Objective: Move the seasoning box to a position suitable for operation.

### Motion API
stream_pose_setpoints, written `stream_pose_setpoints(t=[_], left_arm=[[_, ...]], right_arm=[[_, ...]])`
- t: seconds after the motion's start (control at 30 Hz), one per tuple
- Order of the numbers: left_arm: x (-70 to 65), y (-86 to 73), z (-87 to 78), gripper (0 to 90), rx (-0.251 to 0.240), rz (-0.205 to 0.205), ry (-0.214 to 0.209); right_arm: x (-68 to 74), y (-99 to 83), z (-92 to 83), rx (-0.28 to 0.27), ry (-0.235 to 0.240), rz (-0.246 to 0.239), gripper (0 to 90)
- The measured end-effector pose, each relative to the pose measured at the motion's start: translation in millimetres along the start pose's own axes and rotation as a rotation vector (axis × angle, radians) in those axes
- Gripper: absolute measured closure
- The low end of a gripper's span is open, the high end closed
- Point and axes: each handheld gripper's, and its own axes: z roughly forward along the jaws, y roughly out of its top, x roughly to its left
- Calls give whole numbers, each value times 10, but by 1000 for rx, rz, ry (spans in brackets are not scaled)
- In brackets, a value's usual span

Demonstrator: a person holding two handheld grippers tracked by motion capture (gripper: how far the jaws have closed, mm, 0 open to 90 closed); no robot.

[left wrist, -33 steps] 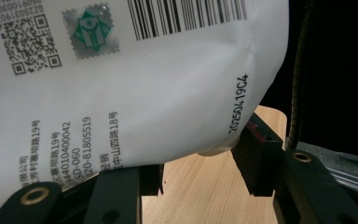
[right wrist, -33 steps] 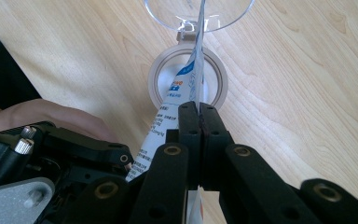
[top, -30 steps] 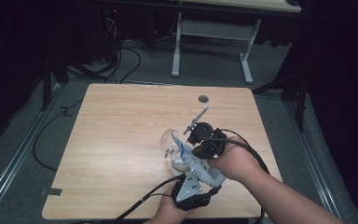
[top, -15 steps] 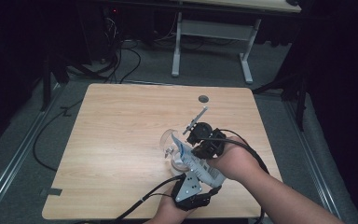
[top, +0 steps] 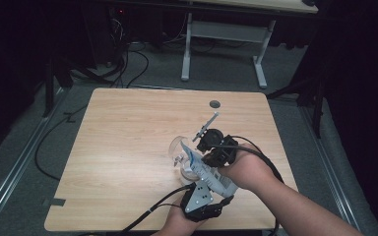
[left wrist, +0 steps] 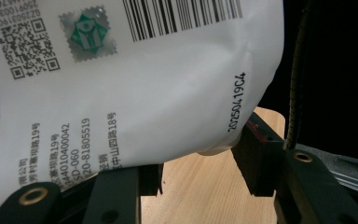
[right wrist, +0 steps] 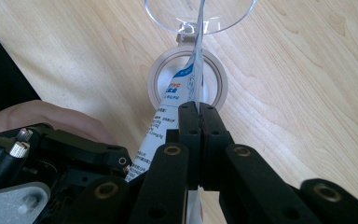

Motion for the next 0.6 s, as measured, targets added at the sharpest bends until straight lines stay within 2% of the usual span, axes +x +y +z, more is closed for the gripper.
stream_pose_setpoints(t=[0.6], left_arm=[[-13, 0, 4, 557, -6, -1, -5]], right_arm=[[-2, 2, 9, -1, 0, 3, 898]])
